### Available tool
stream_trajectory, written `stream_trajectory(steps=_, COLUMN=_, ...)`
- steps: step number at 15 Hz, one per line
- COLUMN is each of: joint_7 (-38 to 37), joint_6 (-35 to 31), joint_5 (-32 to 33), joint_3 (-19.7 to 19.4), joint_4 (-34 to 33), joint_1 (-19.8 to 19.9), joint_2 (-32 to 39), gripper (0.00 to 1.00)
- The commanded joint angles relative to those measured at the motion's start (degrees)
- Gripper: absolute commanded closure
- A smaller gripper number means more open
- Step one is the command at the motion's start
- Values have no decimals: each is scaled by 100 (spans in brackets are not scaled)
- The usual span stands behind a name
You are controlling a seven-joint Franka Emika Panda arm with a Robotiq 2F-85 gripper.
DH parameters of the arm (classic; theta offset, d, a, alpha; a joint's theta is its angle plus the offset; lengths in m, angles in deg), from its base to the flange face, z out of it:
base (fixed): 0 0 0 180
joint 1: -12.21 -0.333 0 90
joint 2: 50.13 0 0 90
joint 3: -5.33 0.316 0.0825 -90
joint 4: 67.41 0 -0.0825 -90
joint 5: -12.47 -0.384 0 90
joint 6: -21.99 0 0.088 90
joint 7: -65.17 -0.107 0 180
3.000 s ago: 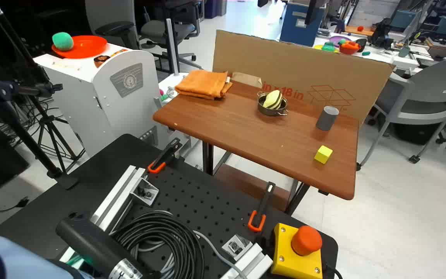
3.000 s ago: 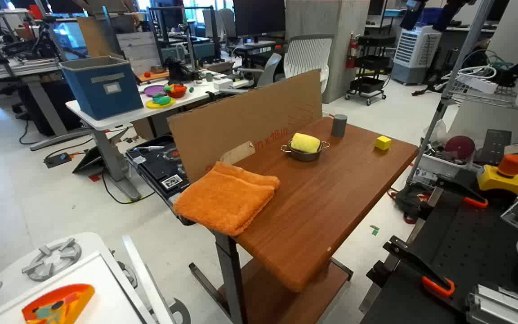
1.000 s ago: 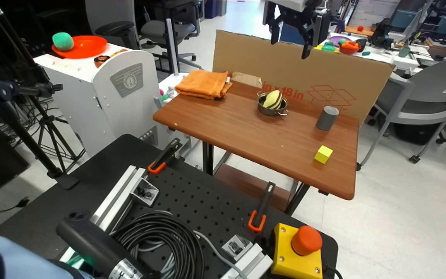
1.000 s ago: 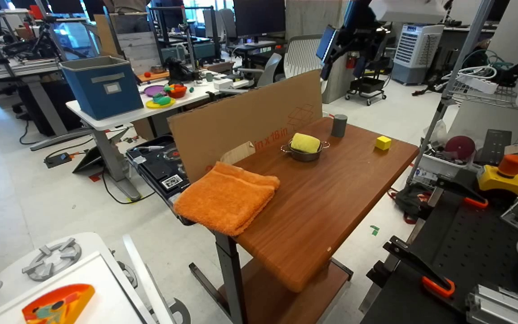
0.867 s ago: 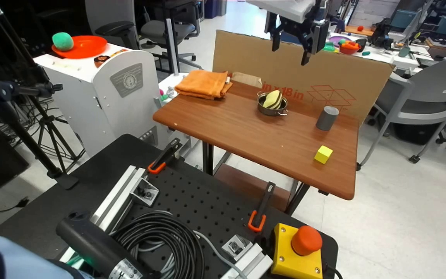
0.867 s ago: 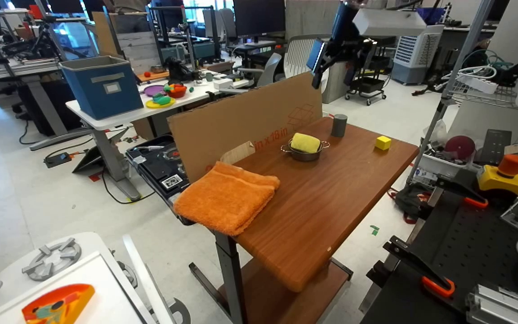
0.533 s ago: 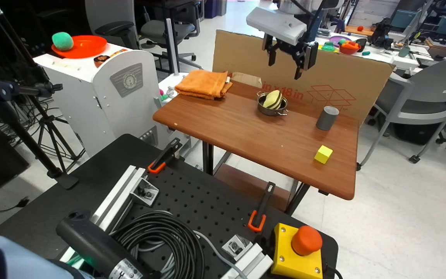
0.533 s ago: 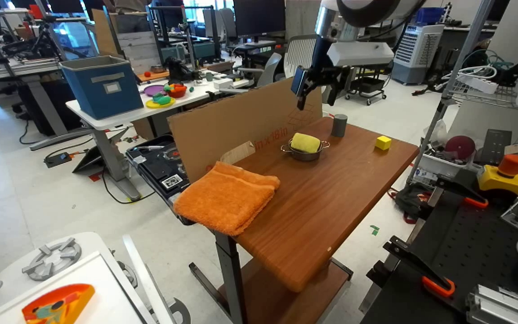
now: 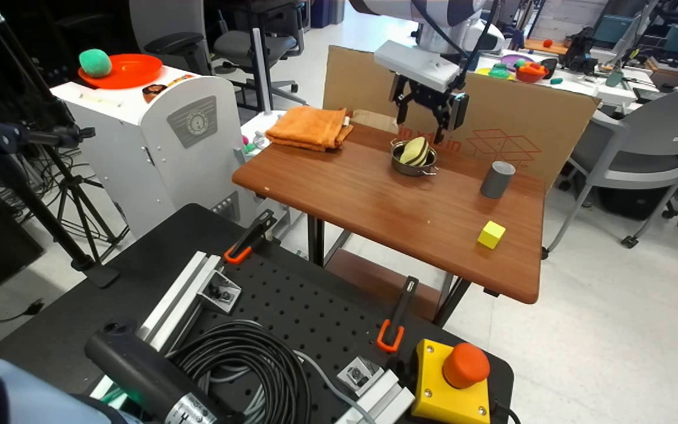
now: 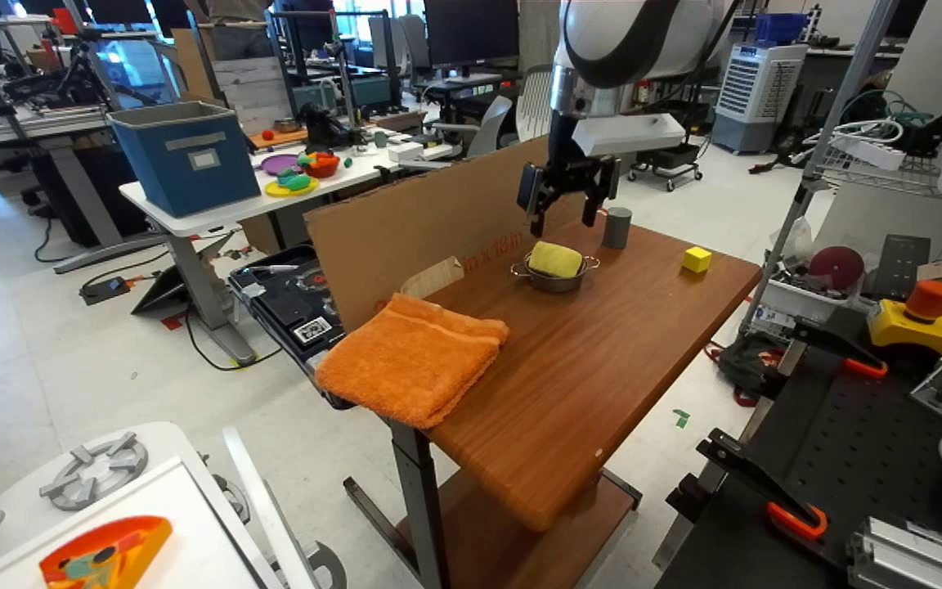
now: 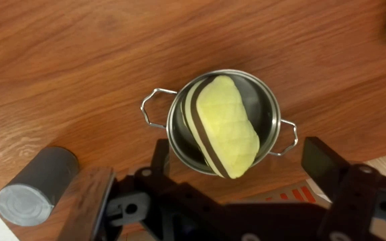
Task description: Remove the yellow object from the pot
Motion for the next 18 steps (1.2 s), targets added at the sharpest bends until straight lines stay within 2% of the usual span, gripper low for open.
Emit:
stream_trajectory(steps=1, joint_7=464, joint_6=779, joint_5=-159, joint_3=28, joint_4=-497, joint_1=70, joint_2=368, gripper=0)
stream_trajectory(steps=10, joint_7=820, joint_6=960, joint_5=34, joint_3=-78, joint_4=-1049, joint_1=-11, joint_2=848, gripper=0)
stream_trajectory(steps=11, joint_7=847, joint_6=1001, joint_5=42, joint_3=-87, joint_4=-1107, joint_1=-7, joint_2=901, gripper=25)
stream_trajectory(steps=13, joint_7=899, joint_6=1056, joint_5=65, joint_3=-101, joint_4=-1198, joint_1=0, joint_2=982, gripper=34)
stream_trajectory(steps=16, joint_7=983, joint_6=1118, joint_5=98, joint_3=-113, joint_4=-1307, joint_1=-6, joint_2=1065, gripper=60)
stream_trajectory(steps=18, joint_7=1066, joint_6=1108, joint_5=123, joint_3=-102, joint_4=-1326, joint_1=-10, joint_2=1044, gripper=73)
